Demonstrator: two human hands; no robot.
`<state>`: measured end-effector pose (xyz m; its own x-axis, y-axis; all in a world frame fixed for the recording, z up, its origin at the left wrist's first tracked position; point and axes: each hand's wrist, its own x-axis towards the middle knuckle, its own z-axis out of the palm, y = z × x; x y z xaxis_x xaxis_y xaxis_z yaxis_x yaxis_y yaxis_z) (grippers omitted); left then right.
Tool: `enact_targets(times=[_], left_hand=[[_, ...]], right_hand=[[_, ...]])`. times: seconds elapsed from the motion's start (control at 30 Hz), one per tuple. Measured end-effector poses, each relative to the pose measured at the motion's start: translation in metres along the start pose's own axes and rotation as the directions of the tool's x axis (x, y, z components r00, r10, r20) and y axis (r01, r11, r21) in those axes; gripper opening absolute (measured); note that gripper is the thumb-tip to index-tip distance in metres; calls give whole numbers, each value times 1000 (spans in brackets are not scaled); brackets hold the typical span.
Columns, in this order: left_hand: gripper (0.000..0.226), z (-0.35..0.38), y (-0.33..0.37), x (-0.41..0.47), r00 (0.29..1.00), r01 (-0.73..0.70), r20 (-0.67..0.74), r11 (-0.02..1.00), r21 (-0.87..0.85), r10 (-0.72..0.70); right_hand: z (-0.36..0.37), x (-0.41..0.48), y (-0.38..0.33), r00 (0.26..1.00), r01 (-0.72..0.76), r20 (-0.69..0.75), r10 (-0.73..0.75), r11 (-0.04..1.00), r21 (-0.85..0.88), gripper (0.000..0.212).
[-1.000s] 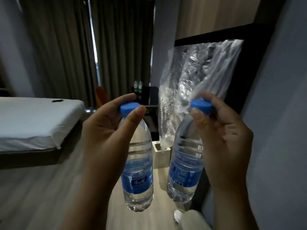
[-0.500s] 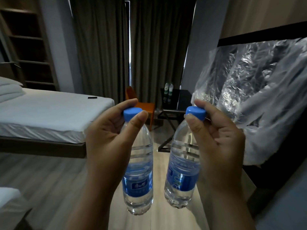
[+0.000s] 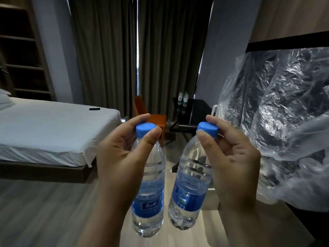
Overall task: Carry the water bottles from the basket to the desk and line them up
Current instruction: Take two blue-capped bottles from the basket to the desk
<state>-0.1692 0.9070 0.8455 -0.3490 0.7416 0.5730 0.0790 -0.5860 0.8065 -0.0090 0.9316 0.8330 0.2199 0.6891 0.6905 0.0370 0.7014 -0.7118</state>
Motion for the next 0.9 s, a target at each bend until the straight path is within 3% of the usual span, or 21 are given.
enact_targets(times=[0.53, 0.9], left_hand=[[48, 92, -149, 184, 996, -85, -27, 994, 71, 87], [49, 122, -254, 300, 1000, -17, -14, 996, 93, 18]], right_hand=[[33, 183, 174, 999, 3, 50, -6, 999, 52, 38], [77, 274, 292, 995, -84, 45, 84, 996, -14, 36]])
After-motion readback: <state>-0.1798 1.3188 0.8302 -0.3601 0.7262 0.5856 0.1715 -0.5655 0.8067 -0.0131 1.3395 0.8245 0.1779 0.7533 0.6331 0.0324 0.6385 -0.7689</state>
